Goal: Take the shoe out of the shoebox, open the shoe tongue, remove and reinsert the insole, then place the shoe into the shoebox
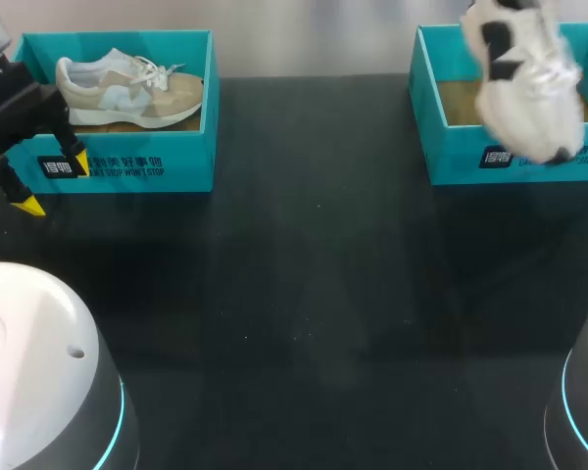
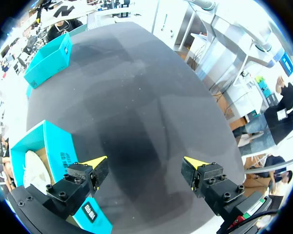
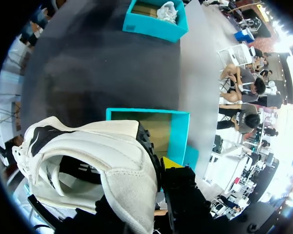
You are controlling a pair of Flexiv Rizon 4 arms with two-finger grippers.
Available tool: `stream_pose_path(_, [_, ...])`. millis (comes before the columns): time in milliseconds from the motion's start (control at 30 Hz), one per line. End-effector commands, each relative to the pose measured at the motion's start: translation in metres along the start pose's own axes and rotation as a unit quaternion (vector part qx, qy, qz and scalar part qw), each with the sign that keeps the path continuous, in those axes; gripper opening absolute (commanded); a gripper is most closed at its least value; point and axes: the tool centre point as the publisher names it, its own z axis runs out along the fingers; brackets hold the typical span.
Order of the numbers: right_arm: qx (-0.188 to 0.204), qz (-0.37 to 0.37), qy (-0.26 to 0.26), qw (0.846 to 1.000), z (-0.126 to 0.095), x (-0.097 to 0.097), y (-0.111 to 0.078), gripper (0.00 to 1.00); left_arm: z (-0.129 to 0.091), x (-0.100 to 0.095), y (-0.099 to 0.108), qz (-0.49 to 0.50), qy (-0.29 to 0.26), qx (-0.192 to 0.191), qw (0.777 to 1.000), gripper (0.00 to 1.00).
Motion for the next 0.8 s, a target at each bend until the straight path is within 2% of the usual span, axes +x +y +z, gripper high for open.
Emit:
stream_pose_path(33, [-0.023, -0.025, 0.02, 0.999, 0.007, -0.038, -0.018, 0.0, 0.0, 0.001, 0.0, 0.0, 0.0, -0.001, 1.0, 1.0])
stream_pose_path(533, [-0.023, -0.025, 0.02, 0.999, 0.007, -0.038, -0.018, 0.0, 0.0, 0.001, 0.0, 0.0, 0.0, -0.001, 1.0, 1.0])
stream_pose_path(633, [-0.025, -0.012, 0.011, 1.0, 0.022, -0.056, -0.038, 0.0, 0.0, 0.001, 0.0, 0.0, 0.0, -0.001, 1.0, 1.0])
stream_pose_path(667, [-0.016, -0.012, 0.008, 1.0, 0.028, -0.065, -0.045, 0.0, 0.0, 0.001, 0.0, 0.0, 0.0, -0.001, 1.0, 1.0])
stream_pose_path(800, [-0.028, -0.021, 0.004, 0.999, 0.052, -0.102, -0.065, 0.0, 0.0, 0.001, 0.0, 0.0, 0.0, -0.001, 1.0, 1.0])
